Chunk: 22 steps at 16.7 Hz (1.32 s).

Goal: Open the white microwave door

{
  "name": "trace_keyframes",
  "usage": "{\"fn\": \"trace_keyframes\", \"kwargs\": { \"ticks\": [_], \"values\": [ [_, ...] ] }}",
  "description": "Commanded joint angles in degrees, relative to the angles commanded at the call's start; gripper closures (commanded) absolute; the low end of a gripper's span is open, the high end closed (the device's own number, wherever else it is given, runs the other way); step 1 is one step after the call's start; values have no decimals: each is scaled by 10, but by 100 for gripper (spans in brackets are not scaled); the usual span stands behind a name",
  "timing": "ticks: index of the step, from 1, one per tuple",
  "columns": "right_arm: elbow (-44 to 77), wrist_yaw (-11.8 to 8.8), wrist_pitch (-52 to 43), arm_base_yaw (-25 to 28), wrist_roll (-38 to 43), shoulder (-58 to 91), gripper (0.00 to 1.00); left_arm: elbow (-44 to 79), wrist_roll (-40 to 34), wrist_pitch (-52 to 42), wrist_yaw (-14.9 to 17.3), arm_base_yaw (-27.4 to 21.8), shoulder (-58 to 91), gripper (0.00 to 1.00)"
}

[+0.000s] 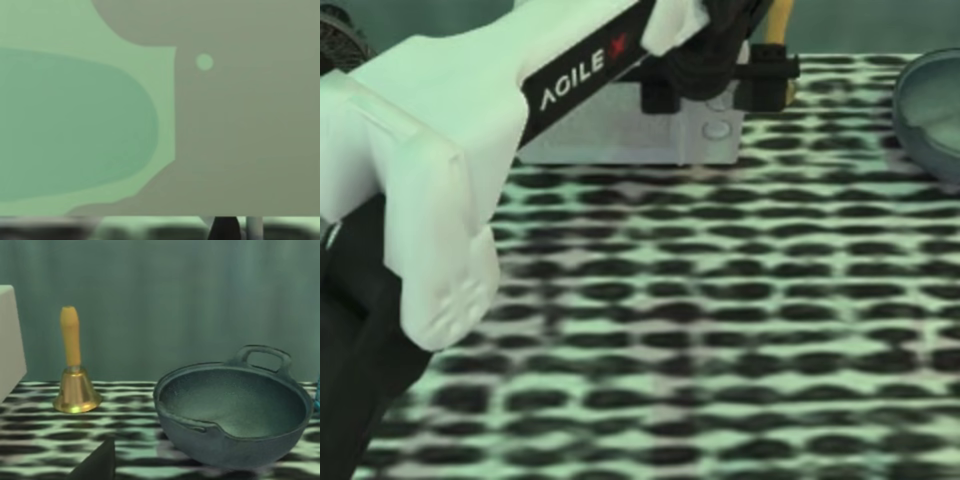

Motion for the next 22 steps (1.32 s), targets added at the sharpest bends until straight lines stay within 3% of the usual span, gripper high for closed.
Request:
{"fn": "trace_keyframes", "kwargs": {
  "ticks": [9,22],
  "values": [
    [0,0,0,0,0,0,0,-130,-14,53,-20,1,-68,100],
    [0,0,0,0,0,0,0,-134,-14,55,-21,1,-71,100]
  ]
}}
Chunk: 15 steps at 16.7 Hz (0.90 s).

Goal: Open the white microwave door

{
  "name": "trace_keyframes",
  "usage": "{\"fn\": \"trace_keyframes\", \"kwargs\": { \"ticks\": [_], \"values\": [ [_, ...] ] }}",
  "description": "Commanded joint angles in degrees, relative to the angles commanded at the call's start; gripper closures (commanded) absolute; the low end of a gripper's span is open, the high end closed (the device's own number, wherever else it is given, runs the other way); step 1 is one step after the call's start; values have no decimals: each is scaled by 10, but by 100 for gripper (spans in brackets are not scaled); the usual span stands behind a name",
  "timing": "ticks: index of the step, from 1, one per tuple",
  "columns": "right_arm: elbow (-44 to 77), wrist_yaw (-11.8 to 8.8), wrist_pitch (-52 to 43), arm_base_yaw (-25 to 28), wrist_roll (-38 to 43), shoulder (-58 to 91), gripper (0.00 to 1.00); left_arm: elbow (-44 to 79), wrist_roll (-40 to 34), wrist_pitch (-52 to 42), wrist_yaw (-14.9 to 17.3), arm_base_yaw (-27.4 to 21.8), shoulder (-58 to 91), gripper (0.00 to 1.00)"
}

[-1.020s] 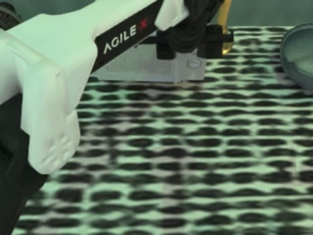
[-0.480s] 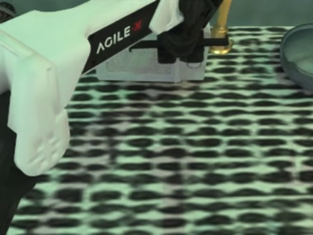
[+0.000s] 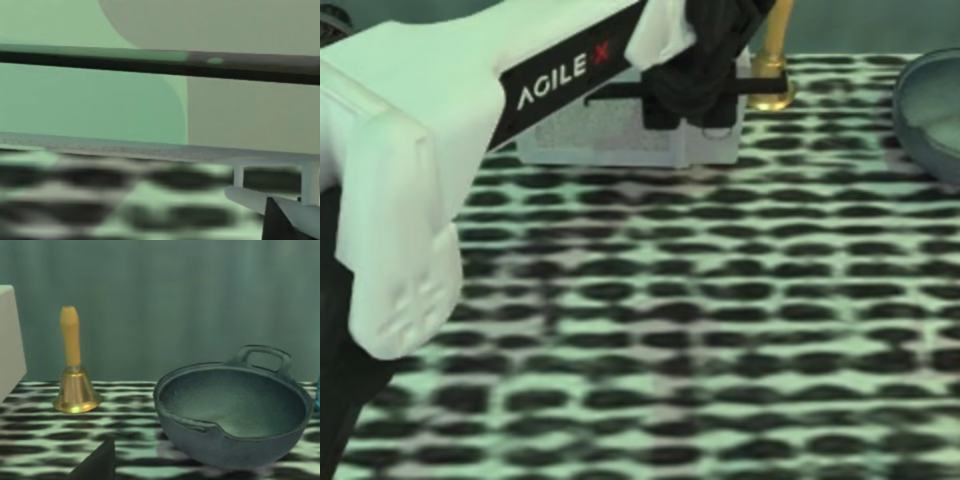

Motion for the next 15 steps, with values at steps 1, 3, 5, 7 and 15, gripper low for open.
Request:
{"fn": "trace_keyframes", "kwargs": {
  "ticks": [1,3,5,7,15],
  "values": [
    [0,0,0,0,0,0,0,0,0,0,0,0,0,100],
    [0,0,0,0,0,0,0,0,0,0,0,0,0,100],
    [0,0,0,0,0,0,0,0,0,0,0,0,0,100],
    [0,0,0,0,0,0,0,0,0,0,0,0,0,100],
    [0,0,0,0,0,0,0,-6,1,6,4,-4,-4,100]
  ]
}}
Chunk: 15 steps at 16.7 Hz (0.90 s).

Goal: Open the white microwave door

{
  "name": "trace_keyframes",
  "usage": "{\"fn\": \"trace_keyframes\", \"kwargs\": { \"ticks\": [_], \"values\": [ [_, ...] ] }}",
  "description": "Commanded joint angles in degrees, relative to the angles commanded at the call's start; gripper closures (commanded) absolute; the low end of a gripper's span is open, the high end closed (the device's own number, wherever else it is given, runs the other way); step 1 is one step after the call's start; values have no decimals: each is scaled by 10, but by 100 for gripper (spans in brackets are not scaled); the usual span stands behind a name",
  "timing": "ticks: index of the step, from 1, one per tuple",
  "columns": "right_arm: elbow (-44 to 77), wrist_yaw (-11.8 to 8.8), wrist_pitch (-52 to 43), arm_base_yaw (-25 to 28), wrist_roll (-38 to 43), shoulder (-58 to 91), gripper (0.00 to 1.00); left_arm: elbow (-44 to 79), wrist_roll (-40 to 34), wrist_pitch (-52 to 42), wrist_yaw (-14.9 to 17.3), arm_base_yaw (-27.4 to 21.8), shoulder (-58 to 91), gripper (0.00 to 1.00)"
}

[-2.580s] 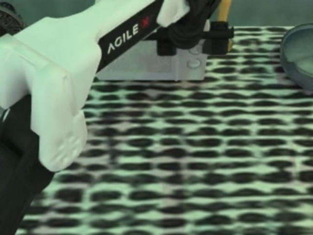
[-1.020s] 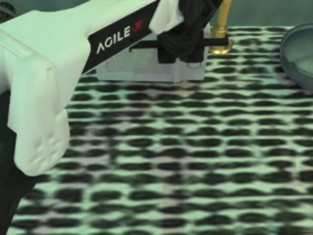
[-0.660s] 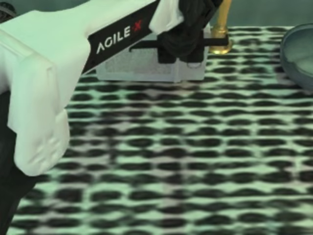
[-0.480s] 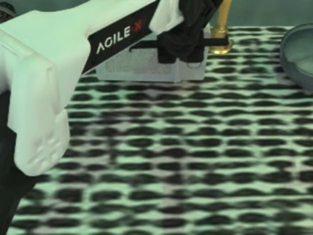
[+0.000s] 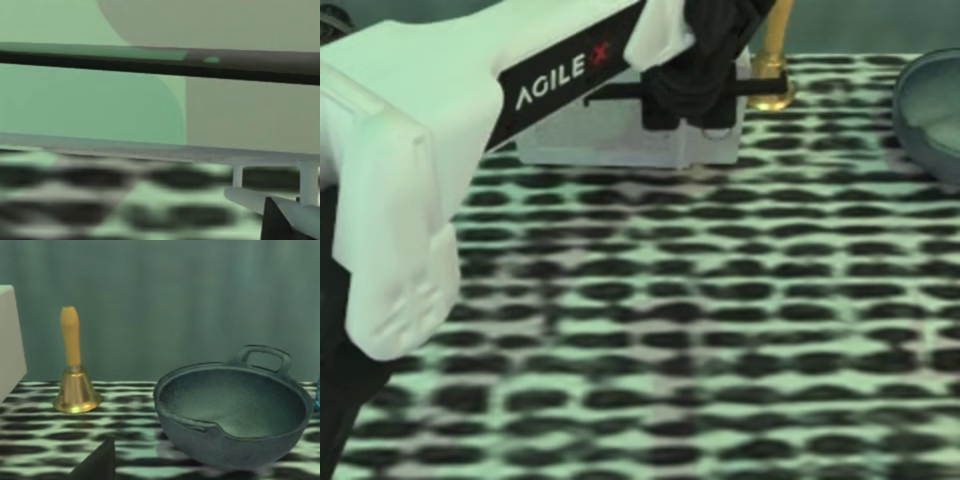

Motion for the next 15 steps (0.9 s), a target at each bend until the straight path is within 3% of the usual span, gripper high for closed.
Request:
{"fn": "trace_keyframes", "kwargs": {
  "ticks": [15],
  "values": [
    [0,0,0,0,0,0,0,-38,18,18,3,4,-21,100]
  ]
}}
